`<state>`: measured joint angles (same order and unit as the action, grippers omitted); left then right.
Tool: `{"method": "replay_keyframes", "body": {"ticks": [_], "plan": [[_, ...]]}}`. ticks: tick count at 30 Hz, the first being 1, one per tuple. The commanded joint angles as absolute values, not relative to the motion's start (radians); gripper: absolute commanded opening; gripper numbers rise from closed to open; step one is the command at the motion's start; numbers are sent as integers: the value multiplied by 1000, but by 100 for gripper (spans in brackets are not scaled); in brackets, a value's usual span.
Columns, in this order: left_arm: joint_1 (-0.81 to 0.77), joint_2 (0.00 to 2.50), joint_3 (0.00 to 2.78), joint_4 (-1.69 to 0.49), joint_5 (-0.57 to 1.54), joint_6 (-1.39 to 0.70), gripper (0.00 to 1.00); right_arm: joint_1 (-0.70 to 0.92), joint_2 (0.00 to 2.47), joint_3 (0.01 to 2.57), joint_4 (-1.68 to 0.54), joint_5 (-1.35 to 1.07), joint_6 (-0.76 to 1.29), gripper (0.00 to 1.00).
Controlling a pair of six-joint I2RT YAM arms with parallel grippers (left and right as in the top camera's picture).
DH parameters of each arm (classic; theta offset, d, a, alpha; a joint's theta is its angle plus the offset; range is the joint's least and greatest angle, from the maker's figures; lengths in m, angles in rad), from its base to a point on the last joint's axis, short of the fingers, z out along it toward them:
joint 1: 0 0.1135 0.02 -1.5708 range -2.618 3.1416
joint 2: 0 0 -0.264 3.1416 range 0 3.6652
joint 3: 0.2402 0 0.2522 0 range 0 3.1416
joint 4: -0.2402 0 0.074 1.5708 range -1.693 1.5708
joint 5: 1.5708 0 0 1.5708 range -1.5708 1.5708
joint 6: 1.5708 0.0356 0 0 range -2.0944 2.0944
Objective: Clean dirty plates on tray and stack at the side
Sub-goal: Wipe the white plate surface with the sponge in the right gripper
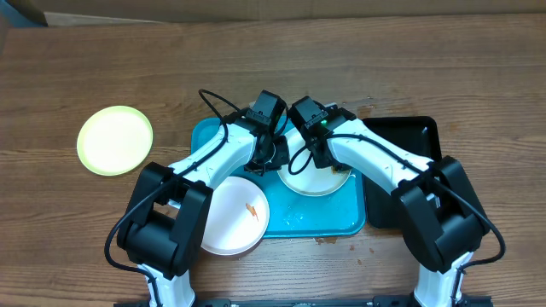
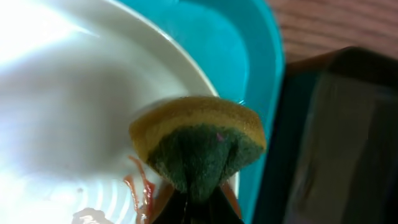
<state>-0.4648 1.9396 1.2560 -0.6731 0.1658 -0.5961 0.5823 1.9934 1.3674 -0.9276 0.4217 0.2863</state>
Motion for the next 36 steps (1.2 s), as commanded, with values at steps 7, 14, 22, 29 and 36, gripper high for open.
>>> {"method": "replay_keyframes", "body": {"ticks": [7,14,22,29,36], "plan": [[-472,1942,1252,-676,173,-579,8,561,2013,1349,-917,195,258,4],[-472,1942,1252,-676,173,-580,7,506,2016,1346,-925,50,259,4],[-472,1942,1252,-675,173,-580,7,470,2016,1346,-918,-116,258,4],[-472,1942,1252,-675,173,-580,7,470,2016,1346,-849,-313,259,4],[-472,1942,1252,-676,173,-575,7,442,2013,1407,-798,-449,258,4]]}}
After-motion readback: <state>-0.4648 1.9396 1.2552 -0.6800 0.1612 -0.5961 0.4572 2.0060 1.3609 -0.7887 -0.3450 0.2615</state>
